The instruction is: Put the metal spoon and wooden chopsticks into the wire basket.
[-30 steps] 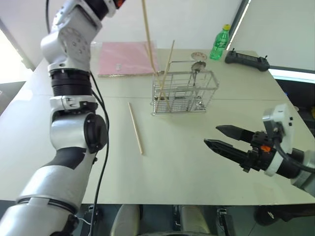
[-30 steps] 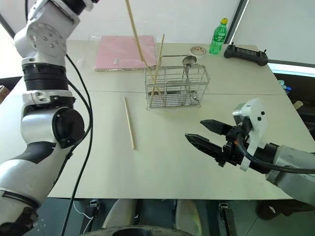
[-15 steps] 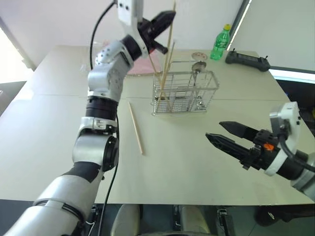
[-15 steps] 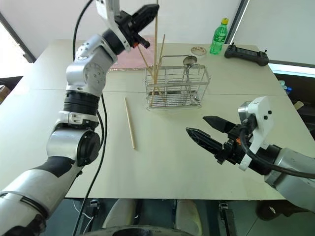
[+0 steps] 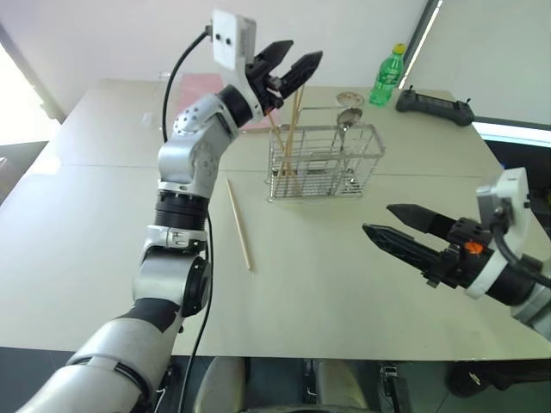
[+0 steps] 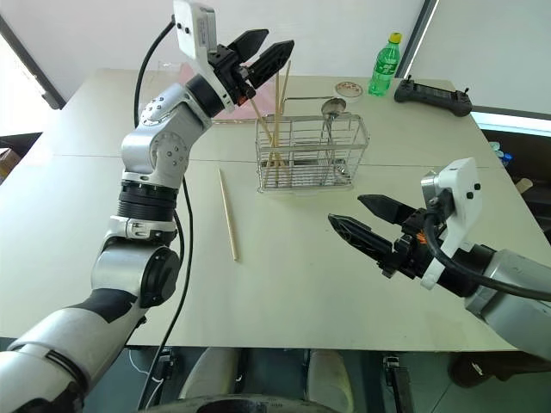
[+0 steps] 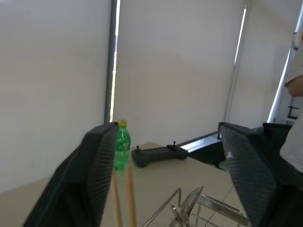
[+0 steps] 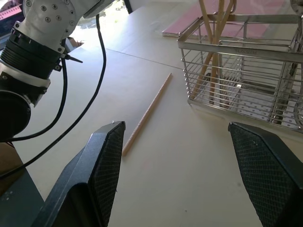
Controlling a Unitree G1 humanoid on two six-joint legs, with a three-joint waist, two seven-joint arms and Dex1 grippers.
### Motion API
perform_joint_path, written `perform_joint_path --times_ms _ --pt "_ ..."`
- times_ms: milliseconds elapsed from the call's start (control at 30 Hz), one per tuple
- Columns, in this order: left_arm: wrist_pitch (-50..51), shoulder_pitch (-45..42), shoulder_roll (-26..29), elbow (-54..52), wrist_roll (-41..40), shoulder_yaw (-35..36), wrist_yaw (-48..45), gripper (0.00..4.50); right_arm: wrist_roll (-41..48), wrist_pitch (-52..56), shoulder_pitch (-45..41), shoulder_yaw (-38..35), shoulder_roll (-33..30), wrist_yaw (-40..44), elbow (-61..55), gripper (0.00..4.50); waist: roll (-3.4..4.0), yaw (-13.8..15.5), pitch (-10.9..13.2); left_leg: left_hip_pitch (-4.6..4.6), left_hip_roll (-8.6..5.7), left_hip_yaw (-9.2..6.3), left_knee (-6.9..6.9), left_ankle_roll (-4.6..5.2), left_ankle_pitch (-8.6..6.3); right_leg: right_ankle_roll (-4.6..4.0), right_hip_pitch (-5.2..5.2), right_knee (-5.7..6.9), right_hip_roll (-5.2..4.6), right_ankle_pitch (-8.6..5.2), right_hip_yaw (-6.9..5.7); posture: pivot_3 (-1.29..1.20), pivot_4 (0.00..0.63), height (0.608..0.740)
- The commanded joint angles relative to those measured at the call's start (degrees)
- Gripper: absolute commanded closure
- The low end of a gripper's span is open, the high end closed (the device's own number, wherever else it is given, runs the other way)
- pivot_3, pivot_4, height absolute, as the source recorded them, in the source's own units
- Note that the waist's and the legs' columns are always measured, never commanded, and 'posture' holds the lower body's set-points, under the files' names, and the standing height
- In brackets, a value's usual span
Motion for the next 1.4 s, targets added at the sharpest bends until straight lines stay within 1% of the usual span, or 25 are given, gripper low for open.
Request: perform_joint_path --times_ms 33,100,200,300,367,400,467,567,633,700,800,933,1133,1267,1400 --pt "3.69 -2.30 2.04 -3.02 -2.81 2.26 1.40 0.06 0.23 -0.49 -1.00 -0.08 -0.83 1.07 0.40 0.92 0.00 -0.02 0.00 0.00 0.00 0.00 0.00 0.00 0.00 0.00 0.00 0.00 0.00 0.00 0.00 0.00 0.150 0.721" --pt "5.04 -2.99 3.13 -3.07 -3.45 2.76 2.05 0.06 0.12 -0.37 -1.10 -0.04 -0.89 1.26 0.54 0.92 0.00 -0.12 0.00 0.01 0.00 0.00 0.00 0.00 0.00 0.01 -0.01 0.02 0.00 0.00 0.00 0.00 0.150 0.721" --pt "13.26 -9.97 10.03 0.38 -7.16 8.44 5.62 0.06 0.03 0.20 -0.72 -1.08 -1.20 2.28 0.93 0.92 -0.04 -0.19 0.09 0.02 0.01 -0.02 0.01 0.01 0.00 0.00 -0.05 0.10 0.03 0.00 0.00 0.00 0.150 0.721" --pt "18.54 -15.30 15.04 4.46 -9.43 12.73 9.65 0.06 -0.46 0.45 -0.19 -1.54 -1.03 3.09 1.14 0.92 -0.02 -0.37 0.10 0.03 0.05 -0.03 -0.03 0.02 0.00 0.01 -0.09 0.09 0.09 0.00 0.00 0.00 0.150 0.721" --pt "21.05 -17.97 17.50 7.43 -9.02 14.94 14.85 0.06 -1.01 0.38 0.07 -1.35 -0.75 3.55 1.17 0.92 0.06 -0.22 0.05 0.05 0.04 -0.02 -0.06 0.09 -0.04 0.10 -0.04 0.08 0.08 -0.02 -0.01 0.00 0.150 0.721" --pt "22.37 -18.62 18.19 8.45 -8.09 15.55 18.35 0.06 -1.35 0.27 0.15 -1.05 -0.54 3.76 1.16 0.92 0.10 -0.13 0.02 0.09 0.03 -0.02 -0.05 0.14 -0.08 0.27 0.01 0.09 0.07 -0.02 0.00 0.00 0.150 0.721" --pt "25.66 -18.13 18.67 9.10 -4.77 14.98 25.96 0.06 -2.00 -0.02 -0.18 0.05 -0.17 4.22 1.27 0.92 0.18 0.21 -0.02 0.09 0.00 -0.05 -0.05 0.15 -0.08 0.42 0.07 0.10 0.05 -0.01 0.00 0.00 0.150 0.721" --pt "33.40 -15.43 17.60 8.34 -1.21 14.63 36.26 0.06 -3.46 -0.11 -1.24 1.97 -0.03 5.13 1.64 0.92 0.16 0.15 -0.01 0.10 -0.03 -0.12 0.02 0.14 -0.08 0.44 0.15 0.10 0.05 -0.01 -0.02 0.00 0.150 0.721" --pt "40.36 -12.89 15.04 7.02 -1.59 18.81 43.51 0.06 -5.30 0.35 -1.66 2.94 -0.48 6.23 1.54 0.92 0.13 -0.08 0.00 0.10 -0.03 -0.11 0.06 0.10 -0.06 0.42 0.14 0.10 0.04 -0.01 0.00 0.00 0.150 0.721" --pt "49.40 -10.10 12.14 5.93 -1.57 23.17 49.41 0.06 -6.08 0.72 -1.84 3.07 -0.77 7.15 1.61 0.92 0.09 -0.14 0.03 0.09 -0.03 -0.10 0.06 0.09 -0.06 0.42 0.10 0.11 0.03 0.00 0.01 0.00 0.150 0.721" --pt "57.73 -6.94 8.59 3.97 0.10 26.70 54.77 0.06 -5.80 0.98 -2.20 2.64 -1.06 7.81 2.04 0.92 0.05 -0.21 0.05 0.07 -0.03 -0.10 -0.02 0.09 -0.06 0.46 -0.01 0.19 0.04 0.02 0.00 0.00 0.150 0.721" --pt "61.74 -5.19 4.59 1.05 1.84 27.31 56.75 0.06 -6.16 1.42 -2.43 2.52 -1.20 8.28 2.22 0.92 0.00 -0.09 0.08 0.05 -0.03 -0.10 -0.12 0.08 -0.06 0.46 -0.09 0.22 0.04 0.02 -0.01 0.00 0.150 0.721" --pt "66.13 -4.17 0.58 -1.03 4.84 24.96 56.36 0.06 -5.91 0.97 -2.82 3.79 -0.18 7.03 1.20 0.92 0.01 0.04 0.07 0.06 -0.05 -0.09 -0.02 0.03 -0.05 0.42 0.01 0.14 0.03 0.01 0.00 0.00 0.150 0.721" --pt "66.66 -3.76 -0.41 0.24 7.02 22.84 55.20 0.06 -5.71 0.57 -2.75 4.37 0.55 6.03 0.27 0.92 0.00 -0.02 0.08 0.06 -0.05 -0.08 0.01 0.02 -0.04 0.31 0.00 0.13 0.02 0.02 0.00 0.00 0.150 0.721" --pt "63.99 -3.45 -0.72 3.32 8.58 20.10 52.83 0.06 -5.27 0.23 -2.33 4.48 1.24 4.88 -0.72 0.92 0.03 -0.02 0.06 0.06 -0.05 -0.07 -0.04 0.02 -0.04 0.26 -0.03 0.13 0.02 0.00 0.00 0.00 0.150 0.721"
